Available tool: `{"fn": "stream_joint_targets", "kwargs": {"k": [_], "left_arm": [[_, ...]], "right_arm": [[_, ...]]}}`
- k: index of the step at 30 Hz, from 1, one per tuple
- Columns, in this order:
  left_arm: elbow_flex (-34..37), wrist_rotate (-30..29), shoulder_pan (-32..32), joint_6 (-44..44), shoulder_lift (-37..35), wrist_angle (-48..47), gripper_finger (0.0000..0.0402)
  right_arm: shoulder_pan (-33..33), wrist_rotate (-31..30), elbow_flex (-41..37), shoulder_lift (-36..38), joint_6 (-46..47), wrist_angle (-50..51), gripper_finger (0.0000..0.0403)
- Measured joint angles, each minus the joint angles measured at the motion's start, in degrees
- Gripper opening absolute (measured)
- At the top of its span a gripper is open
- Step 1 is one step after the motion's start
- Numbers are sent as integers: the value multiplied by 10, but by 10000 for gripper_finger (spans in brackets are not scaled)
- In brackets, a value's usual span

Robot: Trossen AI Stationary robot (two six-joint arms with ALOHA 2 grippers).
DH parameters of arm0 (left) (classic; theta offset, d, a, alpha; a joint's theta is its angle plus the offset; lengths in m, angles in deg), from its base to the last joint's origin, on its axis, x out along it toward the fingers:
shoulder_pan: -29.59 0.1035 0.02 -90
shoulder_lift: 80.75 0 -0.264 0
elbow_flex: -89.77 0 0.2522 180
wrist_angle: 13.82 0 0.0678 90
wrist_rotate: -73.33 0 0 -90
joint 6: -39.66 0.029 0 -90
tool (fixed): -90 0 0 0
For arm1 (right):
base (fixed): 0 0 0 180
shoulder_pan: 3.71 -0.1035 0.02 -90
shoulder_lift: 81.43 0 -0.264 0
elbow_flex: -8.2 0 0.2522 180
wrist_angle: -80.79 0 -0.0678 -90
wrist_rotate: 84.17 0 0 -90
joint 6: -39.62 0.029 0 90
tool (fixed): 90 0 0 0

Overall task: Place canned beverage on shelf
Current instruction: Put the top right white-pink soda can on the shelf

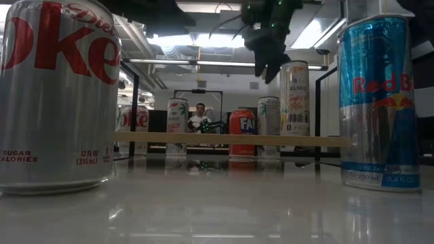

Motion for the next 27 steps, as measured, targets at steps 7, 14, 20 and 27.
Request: {"fn": "stream_joint_targets", "kwargs": {"k": [7, 14, 20, 27], "left_arm": [[0, 0, 3, -1, 0, -24, 250], [0, 0, 3, -2, 0, -28, 250], [0, 0, 3, -2, 0, -31, 250], [0, 0, 3, -1, 0, -31, 250]], "right_arm": [[0, -7, 0, -34, 6, 26, 303], [0, -39, 0, -48, 6, 23, 303], [0, -41, 0, -52, 4, 27, 303], [0, -51, 0, -53, -1, 22, 303]]}}
